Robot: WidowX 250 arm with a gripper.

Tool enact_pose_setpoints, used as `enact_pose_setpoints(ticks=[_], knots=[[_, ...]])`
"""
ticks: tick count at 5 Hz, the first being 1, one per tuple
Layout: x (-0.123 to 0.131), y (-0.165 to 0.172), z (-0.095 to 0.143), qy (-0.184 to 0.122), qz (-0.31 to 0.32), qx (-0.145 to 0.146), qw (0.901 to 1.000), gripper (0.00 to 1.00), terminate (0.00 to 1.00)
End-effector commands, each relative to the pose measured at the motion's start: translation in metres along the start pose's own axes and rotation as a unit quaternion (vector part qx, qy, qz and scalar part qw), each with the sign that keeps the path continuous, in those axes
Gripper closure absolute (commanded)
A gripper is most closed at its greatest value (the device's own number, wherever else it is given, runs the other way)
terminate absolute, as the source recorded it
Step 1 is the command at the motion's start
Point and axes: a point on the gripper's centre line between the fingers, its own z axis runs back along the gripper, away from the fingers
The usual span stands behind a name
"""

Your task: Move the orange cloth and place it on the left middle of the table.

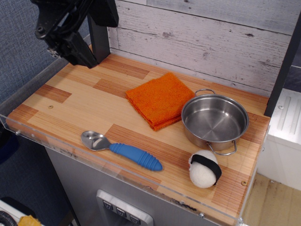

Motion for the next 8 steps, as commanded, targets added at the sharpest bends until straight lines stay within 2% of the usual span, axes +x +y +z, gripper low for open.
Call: enact_pose_setpoints(ticks=[1,3,4,5,6,7,8], knots=[[0.000,0.000,0.000,0.000,0.000,0.000,1.0000,0.00,0.00],[-0.006,-0.048,-0.010,0.014,0.005,-0.036,0.9992,0.00,0.00],[-0.010,-0.069,-0.026,0.025,-0.001,-0.036,0.9991,0.00,0.00],[-0.011,-0.074,-0.055,0.016,-0.024,-0.006,0.9996,0.00,0.00],[-0.014,-0.074,-0.087,0.022,-0.042,0.022,0.9986,0.00,0.00],[-0.018,-0.076,-0.113,0.032,-0.056,0.038,0.9972,0.00,0.00],[-0.023,-0.081,-0.131,0.029,-0.063,0.047,0.9965,0.00,0.00]])
